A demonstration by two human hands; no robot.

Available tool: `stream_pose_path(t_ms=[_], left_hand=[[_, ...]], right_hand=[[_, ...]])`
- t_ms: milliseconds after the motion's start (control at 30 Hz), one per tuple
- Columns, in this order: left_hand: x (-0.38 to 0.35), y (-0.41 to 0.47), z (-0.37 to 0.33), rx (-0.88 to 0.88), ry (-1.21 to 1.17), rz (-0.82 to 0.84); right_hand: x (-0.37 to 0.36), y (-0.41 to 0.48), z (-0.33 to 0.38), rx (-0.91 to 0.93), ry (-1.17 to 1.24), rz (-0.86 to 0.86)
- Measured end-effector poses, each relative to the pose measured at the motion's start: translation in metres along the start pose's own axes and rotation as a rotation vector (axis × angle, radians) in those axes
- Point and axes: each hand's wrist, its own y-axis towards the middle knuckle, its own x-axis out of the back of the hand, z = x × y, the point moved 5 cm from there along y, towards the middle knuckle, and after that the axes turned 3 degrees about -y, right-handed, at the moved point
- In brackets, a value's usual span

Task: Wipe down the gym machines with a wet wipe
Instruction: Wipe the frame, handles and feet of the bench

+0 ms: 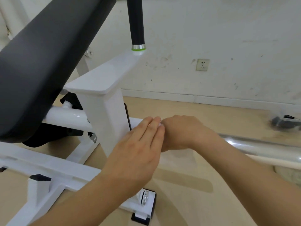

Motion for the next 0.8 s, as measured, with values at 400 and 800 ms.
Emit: stream_pose_path(t_ms=[400,800], left_hand=[[-0.016,0.033,0.001,0.08,-0.125,0.156],[-0.007,0.04,0.0,0.083,-0.278,-0.04]], right_hand=[[-0.006,-0.011,-0.002,0.025,-0.017,-0.161],[-0.022,-0.04,-0.027,-0.08,-0.301,-0.502]])
